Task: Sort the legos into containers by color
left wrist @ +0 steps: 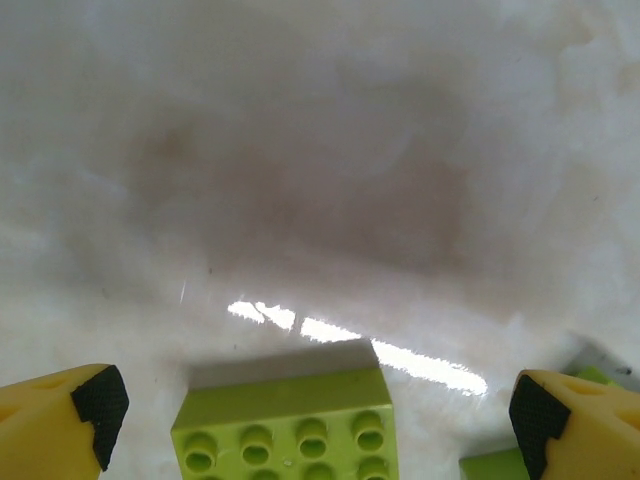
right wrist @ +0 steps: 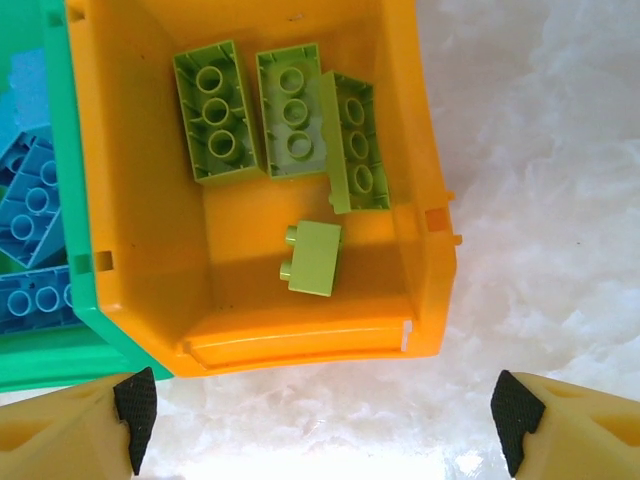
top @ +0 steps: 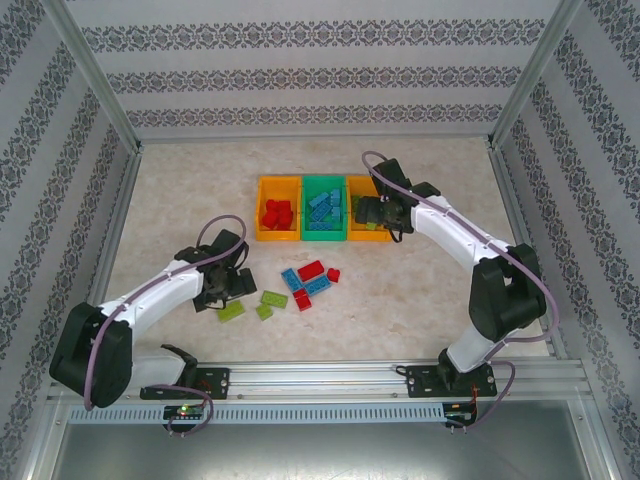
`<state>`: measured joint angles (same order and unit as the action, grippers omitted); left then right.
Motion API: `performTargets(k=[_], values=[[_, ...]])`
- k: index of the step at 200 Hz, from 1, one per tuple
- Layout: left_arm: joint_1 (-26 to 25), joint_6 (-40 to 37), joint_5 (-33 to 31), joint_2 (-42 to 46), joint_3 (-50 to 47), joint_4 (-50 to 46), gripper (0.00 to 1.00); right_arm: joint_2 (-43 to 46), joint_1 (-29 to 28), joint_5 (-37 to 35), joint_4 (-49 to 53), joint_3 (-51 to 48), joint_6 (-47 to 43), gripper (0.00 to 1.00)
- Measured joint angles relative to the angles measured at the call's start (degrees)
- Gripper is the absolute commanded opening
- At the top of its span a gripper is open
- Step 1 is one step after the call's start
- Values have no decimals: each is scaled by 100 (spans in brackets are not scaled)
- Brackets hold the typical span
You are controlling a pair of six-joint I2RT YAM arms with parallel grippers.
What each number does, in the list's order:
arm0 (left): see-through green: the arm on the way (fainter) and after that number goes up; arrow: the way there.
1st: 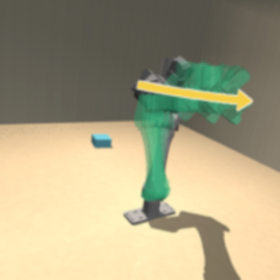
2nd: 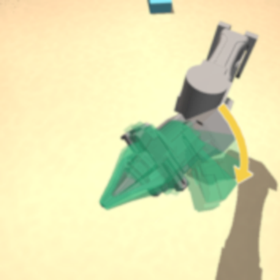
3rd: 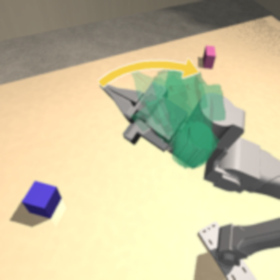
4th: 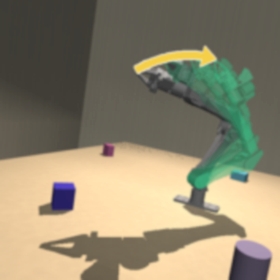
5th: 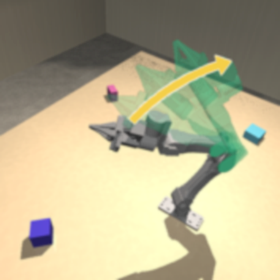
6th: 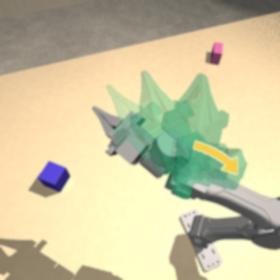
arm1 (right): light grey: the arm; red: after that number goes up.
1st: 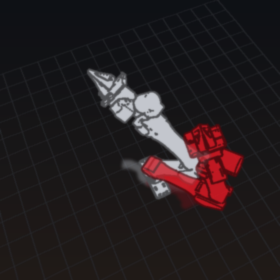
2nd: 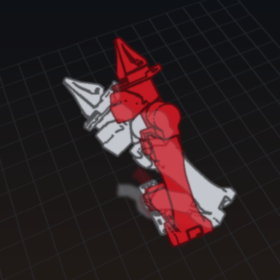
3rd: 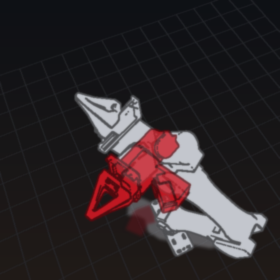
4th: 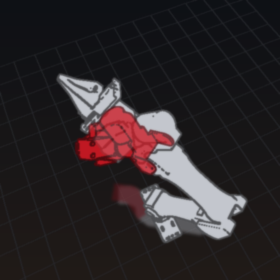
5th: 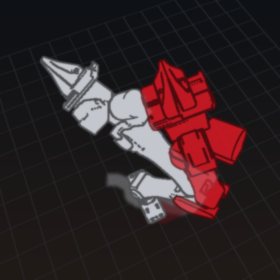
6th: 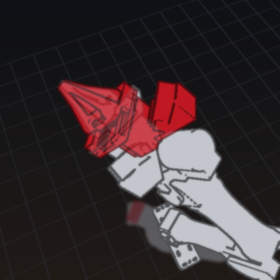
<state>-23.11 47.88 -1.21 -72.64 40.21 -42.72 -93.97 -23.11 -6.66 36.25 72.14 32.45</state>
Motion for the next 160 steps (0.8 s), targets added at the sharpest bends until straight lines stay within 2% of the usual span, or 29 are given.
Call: performTargets(k=[87, 160], values=[[0, 549, 422, 293, -455, -55, 92, 20, 286, 11, -306, -361, -245, 93], [0, 597, 551, -35, -603, 140, 76, 181, 577, 55, -396, -605, -289, 93]])
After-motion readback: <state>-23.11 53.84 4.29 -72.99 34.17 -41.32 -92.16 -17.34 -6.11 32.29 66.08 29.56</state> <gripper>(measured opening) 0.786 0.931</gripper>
